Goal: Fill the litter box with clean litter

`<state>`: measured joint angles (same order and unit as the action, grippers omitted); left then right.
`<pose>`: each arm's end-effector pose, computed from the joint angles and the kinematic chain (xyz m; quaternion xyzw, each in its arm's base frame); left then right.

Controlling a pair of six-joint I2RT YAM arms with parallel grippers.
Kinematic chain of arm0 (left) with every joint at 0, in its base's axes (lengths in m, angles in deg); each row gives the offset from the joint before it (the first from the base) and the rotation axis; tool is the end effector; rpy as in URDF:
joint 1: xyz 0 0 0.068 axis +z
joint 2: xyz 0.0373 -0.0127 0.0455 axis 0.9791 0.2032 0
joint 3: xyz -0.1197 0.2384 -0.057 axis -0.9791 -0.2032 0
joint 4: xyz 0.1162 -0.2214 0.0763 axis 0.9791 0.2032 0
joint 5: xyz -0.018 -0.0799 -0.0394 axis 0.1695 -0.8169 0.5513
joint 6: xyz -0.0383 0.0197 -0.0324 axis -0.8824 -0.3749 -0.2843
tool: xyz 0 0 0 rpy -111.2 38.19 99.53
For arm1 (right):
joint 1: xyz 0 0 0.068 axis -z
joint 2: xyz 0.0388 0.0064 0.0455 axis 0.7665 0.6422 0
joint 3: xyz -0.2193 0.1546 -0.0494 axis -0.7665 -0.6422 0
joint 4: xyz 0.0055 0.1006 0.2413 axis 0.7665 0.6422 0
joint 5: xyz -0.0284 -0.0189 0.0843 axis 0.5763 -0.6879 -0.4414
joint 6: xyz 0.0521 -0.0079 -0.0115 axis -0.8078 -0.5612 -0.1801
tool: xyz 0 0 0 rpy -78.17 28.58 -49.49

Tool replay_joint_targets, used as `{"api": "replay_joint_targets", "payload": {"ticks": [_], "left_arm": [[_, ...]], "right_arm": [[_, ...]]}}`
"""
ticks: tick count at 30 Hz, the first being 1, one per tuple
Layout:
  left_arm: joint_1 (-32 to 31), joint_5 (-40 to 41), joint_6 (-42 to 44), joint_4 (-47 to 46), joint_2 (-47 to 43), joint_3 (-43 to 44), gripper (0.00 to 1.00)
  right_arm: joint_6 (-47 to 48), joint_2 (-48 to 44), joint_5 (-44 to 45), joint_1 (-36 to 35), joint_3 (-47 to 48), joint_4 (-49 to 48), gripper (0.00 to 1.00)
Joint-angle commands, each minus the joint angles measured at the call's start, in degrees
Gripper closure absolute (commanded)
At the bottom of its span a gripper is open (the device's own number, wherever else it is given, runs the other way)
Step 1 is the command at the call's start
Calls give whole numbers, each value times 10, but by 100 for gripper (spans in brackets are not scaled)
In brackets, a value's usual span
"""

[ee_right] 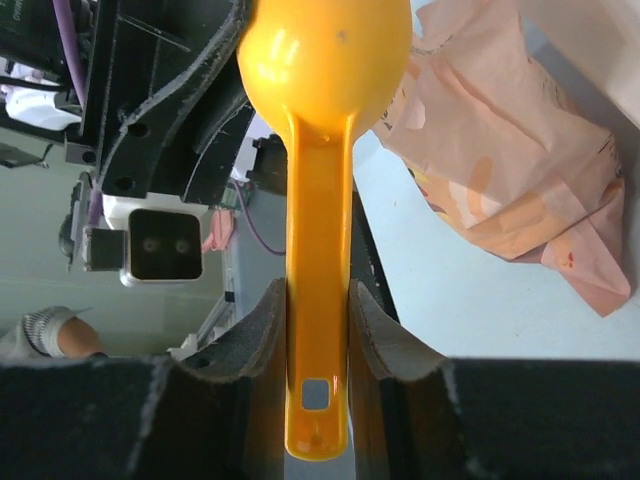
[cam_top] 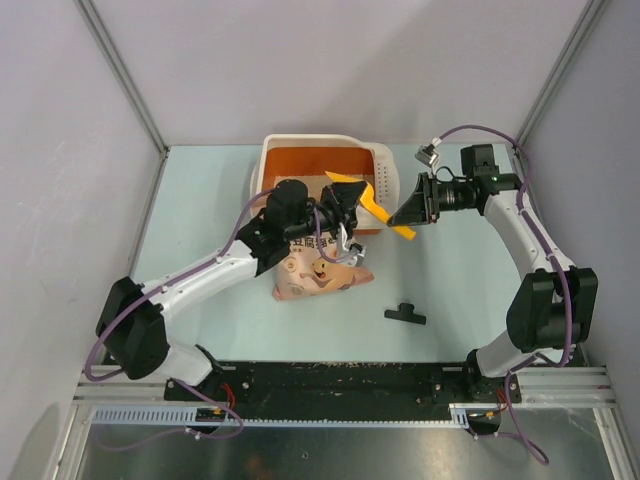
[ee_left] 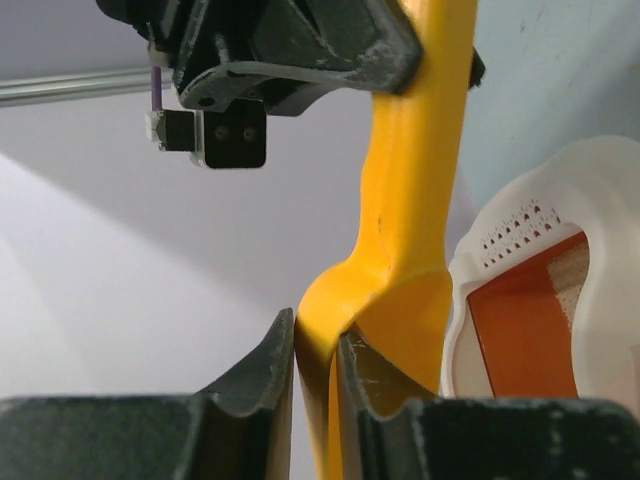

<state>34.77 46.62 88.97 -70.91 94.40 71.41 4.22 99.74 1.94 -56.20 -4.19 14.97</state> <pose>0.2365 -0.2440 0.3353 0.7401 0.1454 0.1330 0.6430 0.3087 0.0681 0.3233 -0.2371 0.7346 0.5990 0.2128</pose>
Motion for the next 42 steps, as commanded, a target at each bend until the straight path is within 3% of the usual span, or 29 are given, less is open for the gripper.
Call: {"api": "replay_joint_targets", "payload": {"ticks": [1,3,4,6,7,8,10,14,17,20,24,34,42], "left_arm": [[-4,44,17,-25,15,17,87],[-4,61,13,-25,17,20,100],[-4,68,10,-25,18,22,100],[-5,95,-22,-24,19,34,100],[-4,104,-43,-24,19,43,100],[-4,114,-96,-15,19,66,100],[-4,140,-152,28,24,106,100],[-3,164,-347,193,45,242,100],[4,155,-453,266,50,290,100],[11,134,-533,296,44,297,100],[15,111,-552,314,41,279,100],[51,67,-656,310,61,315,100],[71,45,-653,306,74,328,100]], "right_arm": [[-42,-11,-26,-1,1,-44,100],[-63,-13,-29,3,2,-85,98],[-74,-24,-23,16,5,-109,70],[-81,-48,25,29,14,-183,50],[-84,-77,86,34,15,-218,30],[-83,-96,131,38,16,-274,19],[-77,-118,232,29,15,-323,1],[-133,-108,240,33,32,-473,0],[-236,-87,195,46,35,-552,3],[-265,-83,192,40,35,-553,6],[-289,-67,178,26,63,-560,11],[-255,-25,170,7,155,-359,22],[-267,-13,158,-24,147,-345,25]]}}
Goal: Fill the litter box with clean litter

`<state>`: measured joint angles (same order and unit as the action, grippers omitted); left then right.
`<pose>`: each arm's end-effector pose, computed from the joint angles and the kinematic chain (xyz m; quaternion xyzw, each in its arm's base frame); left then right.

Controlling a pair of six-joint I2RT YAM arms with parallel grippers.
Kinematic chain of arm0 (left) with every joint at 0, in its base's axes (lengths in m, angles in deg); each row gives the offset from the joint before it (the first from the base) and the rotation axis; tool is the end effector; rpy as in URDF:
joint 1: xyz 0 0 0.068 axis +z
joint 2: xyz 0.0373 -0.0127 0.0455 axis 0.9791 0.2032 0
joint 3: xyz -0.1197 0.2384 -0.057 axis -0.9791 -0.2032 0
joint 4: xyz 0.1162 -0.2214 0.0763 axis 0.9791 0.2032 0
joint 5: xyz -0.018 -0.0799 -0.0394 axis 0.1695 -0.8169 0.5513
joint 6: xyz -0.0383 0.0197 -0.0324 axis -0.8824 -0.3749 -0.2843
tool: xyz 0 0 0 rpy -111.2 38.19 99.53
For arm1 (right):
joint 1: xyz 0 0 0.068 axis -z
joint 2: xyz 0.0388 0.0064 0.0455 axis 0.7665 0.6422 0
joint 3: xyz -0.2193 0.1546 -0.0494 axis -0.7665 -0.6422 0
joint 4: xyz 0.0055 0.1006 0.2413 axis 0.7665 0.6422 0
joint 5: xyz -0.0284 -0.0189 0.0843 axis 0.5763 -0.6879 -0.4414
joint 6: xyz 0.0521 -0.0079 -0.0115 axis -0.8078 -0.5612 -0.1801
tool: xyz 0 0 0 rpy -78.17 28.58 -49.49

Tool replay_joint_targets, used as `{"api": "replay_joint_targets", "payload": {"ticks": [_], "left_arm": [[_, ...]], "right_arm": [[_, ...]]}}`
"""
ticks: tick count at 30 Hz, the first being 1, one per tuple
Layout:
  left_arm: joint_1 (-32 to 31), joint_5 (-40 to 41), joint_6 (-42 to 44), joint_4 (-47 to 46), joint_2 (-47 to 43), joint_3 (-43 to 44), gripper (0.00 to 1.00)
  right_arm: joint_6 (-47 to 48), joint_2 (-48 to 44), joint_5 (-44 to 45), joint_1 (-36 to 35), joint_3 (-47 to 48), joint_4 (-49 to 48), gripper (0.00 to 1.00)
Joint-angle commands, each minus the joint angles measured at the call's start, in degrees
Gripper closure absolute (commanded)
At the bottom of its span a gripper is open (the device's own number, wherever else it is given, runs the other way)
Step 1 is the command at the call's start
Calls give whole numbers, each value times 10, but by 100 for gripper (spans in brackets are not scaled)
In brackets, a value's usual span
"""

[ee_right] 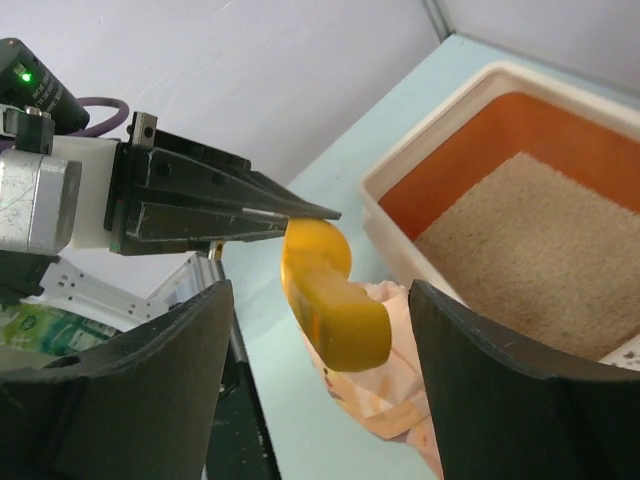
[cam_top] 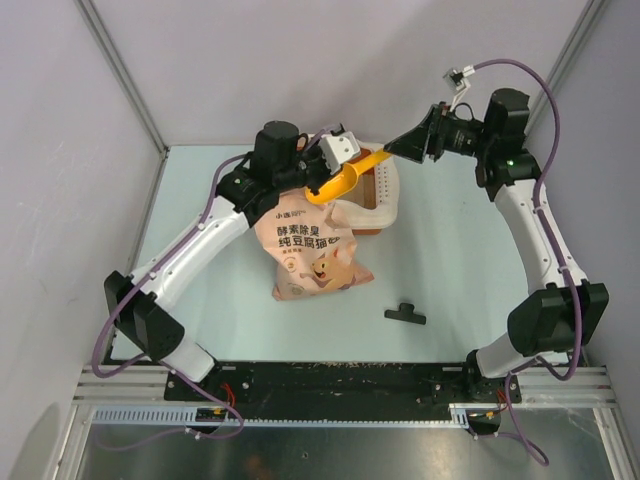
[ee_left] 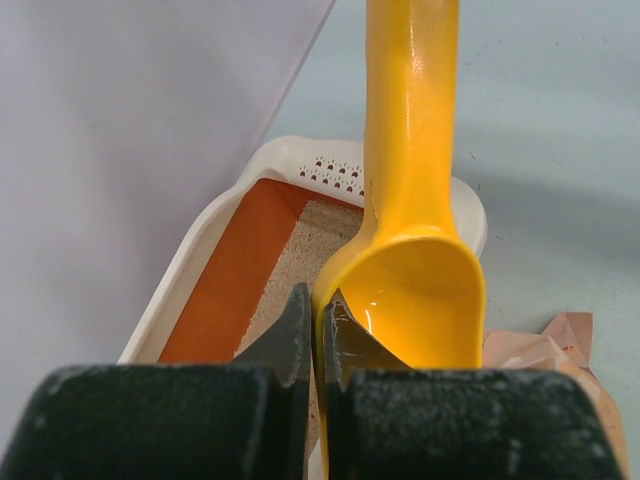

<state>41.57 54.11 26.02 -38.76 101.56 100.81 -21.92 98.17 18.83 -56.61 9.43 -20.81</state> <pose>0.2827 -0.2229 0.4162 0.5156 0.6221 -0.1410 0.5721 0.3336 0.0693 0.4495 -0.2362 0.6800 0.5082 0.4728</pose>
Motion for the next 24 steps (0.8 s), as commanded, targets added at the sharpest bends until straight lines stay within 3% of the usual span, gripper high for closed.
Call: {"api": "replay_joint_targets", "payload": {"ticks": [1,8,24], "left_arm": [[2,-32,-28,-17,7,36,100],[2,-29,-34,-18,25,54,100],[16,-29,-2,-19,32,50,100]], "right_arm": [[-6,4,-11,-22,10,12,26],[-5,15,-3,-52,16,-2,33],[3,22,-15,-67,10,-2,61]]}}
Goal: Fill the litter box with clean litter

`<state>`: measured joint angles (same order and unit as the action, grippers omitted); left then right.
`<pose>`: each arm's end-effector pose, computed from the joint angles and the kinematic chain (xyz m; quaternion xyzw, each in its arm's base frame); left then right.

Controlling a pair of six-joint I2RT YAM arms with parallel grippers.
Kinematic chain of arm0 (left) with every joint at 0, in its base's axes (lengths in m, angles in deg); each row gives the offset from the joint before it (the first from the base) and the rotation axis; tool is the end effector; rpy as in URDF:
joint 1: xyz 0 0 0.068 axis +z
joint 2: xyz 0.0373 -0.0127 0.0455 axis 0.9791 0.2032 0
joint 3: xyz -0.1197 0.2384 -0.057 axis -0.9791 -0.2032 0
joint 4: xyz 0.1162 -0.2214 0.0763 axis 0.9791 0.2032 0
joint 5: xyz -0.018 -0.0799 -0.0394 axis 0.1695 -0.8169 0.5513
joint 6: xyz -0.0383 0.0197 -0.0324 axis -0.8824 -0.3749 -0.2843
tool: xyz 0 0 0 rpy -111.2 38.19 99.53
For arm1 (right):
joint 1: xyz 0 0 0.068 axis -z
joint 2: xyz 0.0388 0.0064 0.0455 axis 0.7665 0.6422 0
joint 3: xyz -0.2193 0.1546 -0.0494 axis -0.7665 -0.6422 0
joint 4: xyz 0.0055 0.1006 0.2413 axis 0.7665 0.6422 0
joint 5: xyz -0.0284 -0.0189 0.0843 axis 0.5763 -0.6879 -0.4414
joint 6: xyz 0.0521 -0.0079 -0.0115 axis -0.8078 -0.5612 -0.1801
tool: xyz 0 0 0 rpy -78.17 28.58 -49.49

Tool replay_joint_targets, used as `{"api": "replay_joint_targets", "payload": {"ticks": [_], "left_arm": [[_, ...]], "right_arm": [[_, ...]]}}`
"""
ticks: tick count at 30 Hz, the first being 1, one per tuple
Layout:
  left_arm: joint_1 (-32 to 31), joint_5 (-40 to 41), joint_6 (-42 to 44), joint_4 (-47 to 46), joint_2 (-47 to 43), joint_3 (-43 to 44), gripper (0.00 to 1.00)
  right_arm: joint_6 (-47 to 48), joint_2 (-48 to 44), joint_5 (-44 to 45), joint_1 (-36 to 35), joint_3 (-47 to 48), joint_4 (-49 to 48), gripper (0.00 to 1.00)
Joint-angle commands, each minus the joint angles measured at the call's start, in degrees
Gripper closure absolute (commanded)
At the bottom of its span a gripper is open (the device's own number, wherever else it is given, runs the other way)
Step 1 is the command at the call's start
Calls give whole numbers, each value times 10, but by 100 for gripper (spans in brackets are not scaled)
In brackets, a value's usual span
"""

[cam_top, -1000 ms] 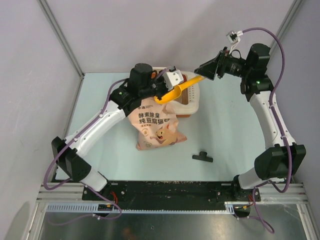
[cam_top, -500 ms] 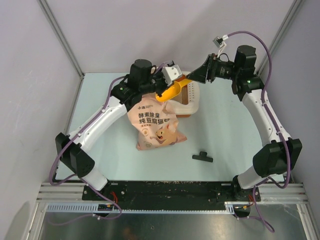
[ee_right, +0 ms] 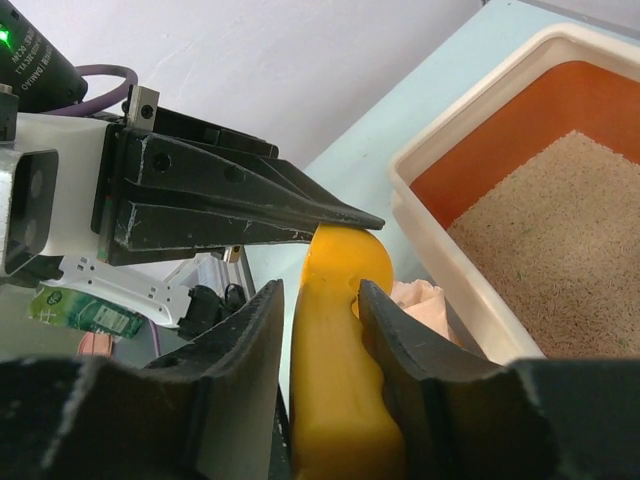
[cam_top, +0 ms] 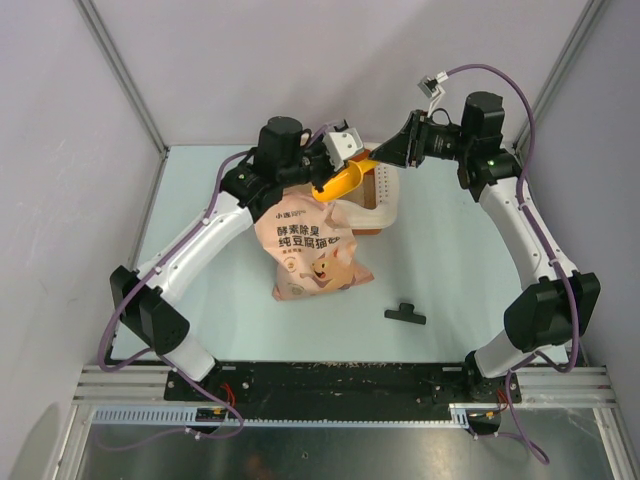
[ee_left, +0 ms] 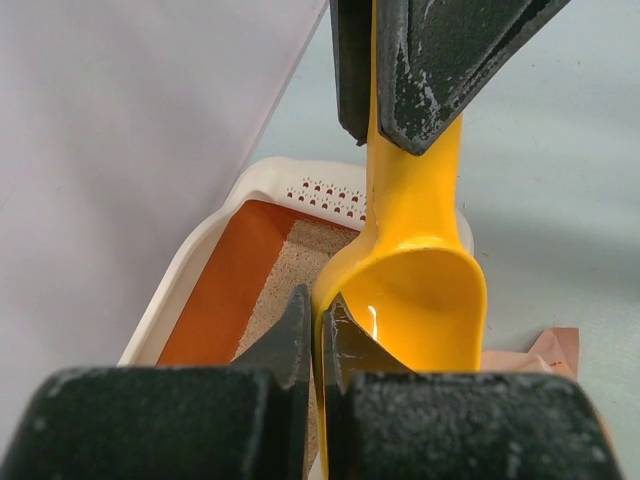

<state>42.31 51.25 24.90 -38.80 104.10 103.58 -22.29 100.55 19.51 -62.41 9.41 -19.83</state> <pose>0.2935 -0.2271 0.4178 0.5154 0.6186 -0.1627 0.5702 0.3385 0.1054 0.4343 -0.2519 0.6858 0.5331 0.4267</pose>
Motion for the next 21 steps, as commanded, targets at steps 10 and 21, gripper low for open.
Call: {"api": "replay_joint_targets", "payload": {"ticks": [10,21], "left_arm": [[10,-2,30,-20,14,22,100],[11,7,70,-22,15,19,100]], "right_arm": [[-8,-2,-60,-12,1,-33,59],[-10,3,-88,-12,-8,-42,63]]}}
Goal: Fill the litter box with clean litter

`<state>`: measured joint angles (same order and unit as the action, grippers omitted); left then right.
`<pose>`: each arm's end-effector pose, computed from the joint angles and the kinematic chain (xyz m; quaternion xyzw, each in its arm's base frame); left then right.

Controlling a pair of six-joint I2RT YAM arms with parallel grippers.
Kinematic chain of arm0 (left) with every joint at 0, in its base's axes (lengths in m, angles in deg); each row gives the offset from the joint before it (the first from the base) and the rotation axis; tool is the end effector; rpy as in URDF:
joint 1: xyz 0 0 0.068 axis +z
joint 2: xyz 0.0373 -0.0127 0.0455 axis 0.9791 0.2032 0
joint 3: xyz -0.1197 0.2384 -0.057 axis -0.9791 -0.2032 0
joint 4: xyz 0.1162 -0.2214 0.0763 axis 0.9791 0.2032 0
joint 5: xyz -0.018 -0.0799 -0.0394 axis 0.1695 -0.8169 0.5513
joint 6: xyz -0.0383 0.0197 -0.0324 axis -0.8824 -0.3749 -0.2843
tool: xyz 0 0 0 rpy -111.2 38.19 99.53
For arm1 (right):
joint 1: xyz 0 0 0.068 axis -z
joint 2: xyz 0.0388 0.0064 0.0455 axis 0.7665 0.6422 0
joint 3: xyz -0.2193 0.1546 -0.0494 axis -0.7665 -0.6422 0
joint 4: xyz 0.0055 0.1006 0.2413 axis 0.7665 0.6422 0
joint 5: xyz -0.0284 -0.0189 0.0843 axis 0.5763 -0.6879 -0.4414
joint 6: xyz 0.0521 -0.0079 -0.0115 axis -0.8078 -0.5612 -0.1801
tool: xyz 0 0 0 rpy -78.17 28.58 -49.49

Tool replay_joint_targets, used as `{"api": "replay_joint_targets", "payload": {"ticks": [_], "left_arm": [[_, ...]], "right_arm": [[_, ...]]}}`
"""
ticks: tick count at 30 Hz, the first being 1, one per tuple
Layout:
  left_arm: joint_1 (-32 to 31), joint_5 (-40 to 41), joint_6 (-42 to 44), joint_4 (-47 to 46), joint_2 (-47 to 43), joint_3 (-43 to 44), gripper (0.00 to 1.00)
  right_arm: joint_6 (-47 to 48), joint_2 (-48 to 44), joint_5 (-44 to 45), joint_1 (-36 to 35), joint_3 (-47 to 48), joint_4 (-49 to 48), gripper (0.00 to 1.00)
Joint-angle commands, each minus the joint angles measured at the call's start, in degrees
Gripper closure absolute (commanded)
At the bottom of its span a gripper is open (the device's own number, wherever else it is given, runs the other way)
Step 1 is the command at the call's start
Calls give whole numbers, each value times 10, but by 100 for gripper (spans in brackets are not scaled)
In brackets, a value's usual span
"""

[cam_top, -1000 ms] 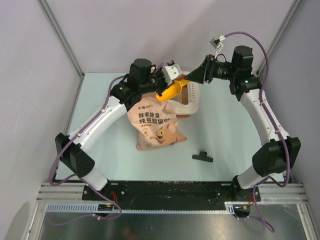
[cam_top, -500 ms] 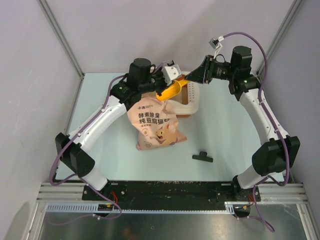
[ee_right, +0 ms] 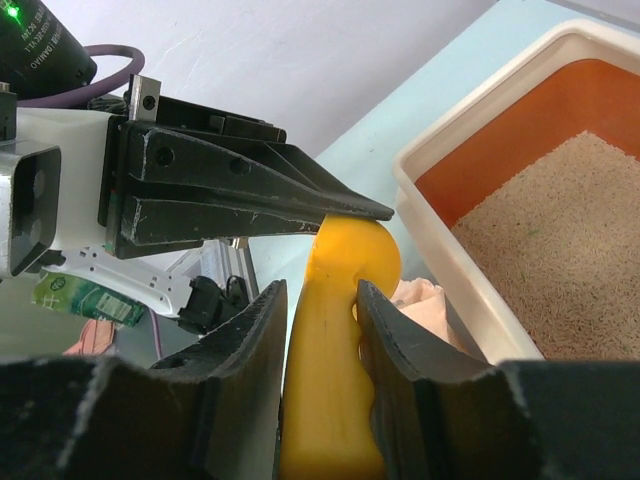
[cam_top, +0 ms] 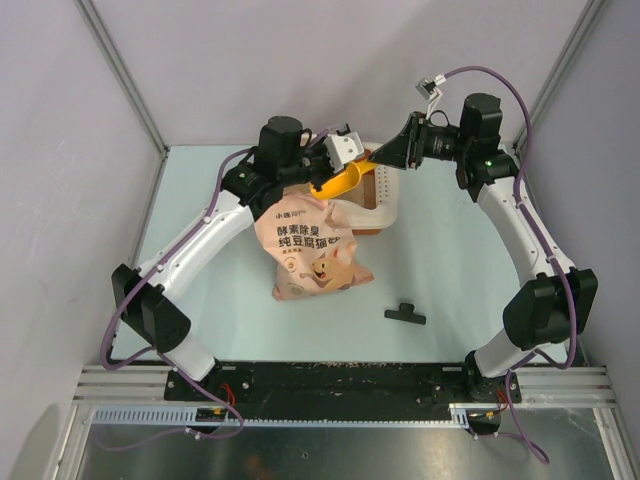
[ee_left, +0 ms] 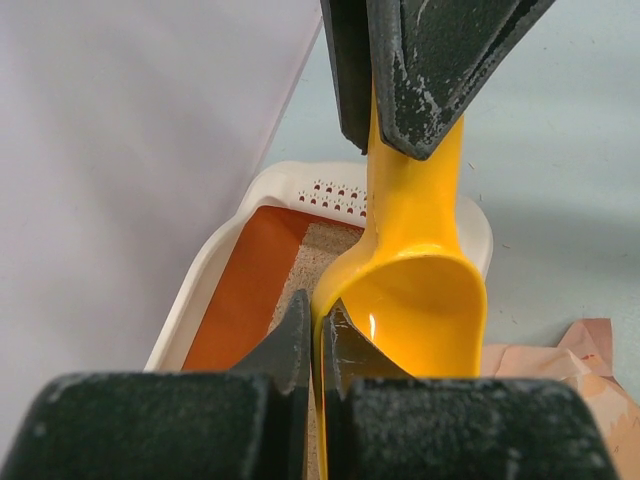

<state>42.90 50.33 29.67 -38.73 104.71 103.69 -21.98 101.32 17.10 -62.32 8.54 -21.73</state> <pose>0.2979 -0.2262 0.4146 0.5419 0.5986 -0.1427 0.5724 0.3426 0.1065 0.4278 -0.2670 0.6775 0.5422 0.4192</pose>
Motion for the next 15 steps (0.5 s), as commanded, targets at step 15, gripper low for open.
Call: {"api": "replay_joint_targets", "payload": {"ticks": [15], "left_arm": [[7,29,13,-35,14,20,100]], "right_arm": [[-5,-9,-63,-13,-5,-14,55]]}}
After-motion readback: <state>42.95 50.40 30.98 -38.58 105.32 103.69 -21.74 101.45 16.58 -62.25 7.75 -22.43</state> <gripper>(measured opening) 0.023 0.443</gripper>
